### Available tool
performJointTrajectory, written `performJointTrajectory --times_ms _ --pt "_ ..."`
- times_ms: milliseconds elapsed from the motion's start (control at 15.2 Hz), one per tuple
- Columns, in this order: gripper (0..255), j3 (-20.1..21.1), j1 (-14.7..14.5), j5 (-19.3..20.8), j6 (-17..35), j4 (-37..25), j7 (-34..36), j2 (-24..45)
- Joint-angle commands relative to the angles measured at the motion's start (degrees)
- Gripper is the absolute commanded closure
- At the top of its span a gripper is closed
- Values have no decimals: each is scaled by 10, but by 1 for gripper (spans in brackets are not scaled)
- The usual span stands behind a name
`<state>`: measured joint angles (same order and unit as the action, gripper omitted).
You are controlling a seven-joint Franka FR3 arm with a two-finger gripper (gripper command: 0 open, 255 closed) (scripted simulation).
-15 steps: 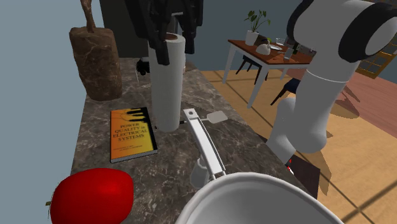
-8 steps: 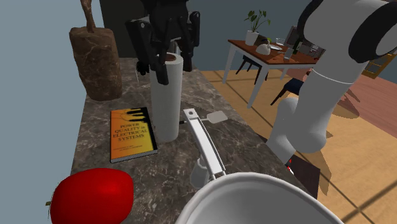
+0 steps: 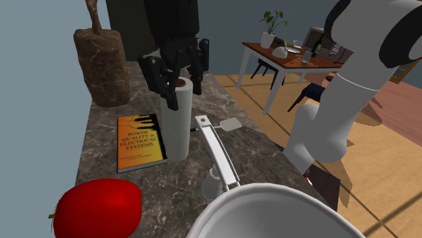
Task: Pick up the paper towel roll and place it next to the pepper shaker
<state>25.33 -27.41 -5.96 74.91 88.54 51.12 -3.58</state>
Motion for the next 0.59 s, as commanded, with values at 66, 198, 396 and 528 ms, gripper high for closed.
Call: performJointTrajectory --times_ms 66,198,396,528 --pt "255 -1 1 -3 27 35 -5 -9" --pt "255 -2 1 -4 43 56 -8 -14" --pt "255 -2 1 -6 58 75 -10 -18" --pt "255 -2 1 -6 58 75 -10 -18"
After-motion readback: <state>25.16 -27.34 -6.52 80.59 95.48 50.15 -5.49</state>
